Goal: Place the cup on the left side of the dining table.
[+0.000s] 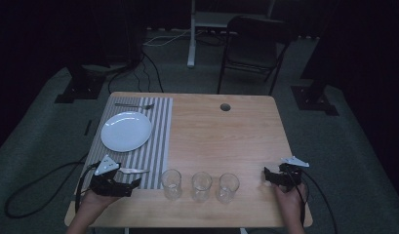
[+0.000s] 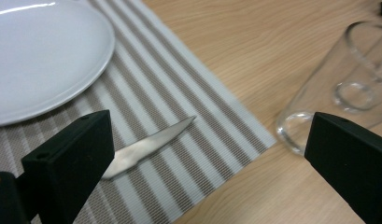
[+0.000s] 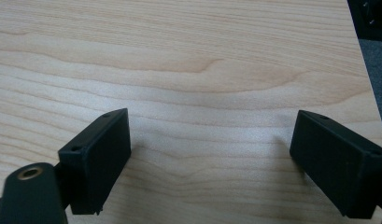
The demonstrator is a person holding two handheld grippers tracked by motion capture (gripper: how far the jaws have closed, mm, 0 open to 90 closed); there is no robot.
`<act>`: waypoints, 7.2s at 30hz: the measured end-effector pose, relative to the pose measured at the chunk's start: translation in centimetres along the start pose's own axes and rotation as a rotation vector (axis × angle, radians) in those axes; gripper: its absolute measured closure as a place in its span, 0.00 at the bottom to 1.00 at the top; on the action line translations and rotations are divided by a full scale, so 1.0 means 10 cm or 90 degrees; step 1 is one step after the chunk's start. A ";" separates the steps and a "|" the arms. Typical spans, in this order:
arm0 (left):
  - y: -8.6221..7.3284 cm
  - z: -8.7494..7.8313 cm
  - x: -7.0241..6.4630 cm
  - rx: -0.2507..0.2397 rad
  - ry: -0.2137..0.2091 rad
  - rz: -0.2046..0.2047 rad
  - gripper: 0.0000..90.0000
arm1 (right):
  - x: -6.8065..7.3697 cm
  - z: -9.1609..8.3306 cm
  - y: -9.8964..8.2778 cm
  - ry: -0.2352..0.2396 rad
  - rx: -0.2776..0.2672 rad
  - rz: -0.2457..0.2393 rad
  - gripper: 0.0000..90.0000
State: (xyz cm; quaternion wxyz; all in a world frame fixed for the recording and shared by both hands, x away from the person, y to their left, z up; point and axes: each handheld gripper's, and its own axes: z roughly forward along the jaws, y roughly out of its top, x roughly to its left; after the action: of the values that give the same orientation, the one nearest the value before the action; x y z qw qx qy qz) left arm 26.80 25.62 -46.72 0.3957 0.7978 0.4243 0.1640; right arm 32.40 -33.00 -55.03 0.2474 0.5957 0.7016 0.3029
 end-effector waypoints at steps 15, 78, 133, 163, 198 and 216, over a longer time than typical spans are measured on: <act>0.34 0.04 -0.20 -0.032 -0.112 0.036 0.02 | 0.00 0.00 0.00 0.000 0.000 0.000 0.13; 1.26 0.96 -1.60 0.116 -0.290 0.298 0.02 | 0.00 0.00 0.00 0.000 -0.001 -0.001 0.13; 1.47 1.62 -2.38 0.308 -0.239 0.384 0.32 | 0.00 0.00 0.00 0.000 -0.001 -0.002 0.14; 1.70 1.55 -2.28 0.272 -0.222 0.375 0.32 | 0.00 0.00 0.00 0.001 -0.001 -0.002 0.14; 1.86 1.43 -1.44 0.264 -0.118 0.268 0.32 | 0.00 0.00 0.00 0.000 -0.001 -0.001 0.14; 1.79 1.10 -0.92 0.254 -0.048 0.209 0.32 | 0.00 0.00 0.00 -0.001 -0.001 0.000 0.14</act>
State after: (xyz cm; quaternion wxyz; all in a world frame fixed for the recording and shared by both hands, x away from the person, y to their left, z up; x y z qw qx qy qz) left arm 37.76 6.96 -39.21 0.2142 0.9237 0.2983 0.1095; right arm 32.43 -33.01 -55.03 0.2485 0.5955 0.7012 0.3032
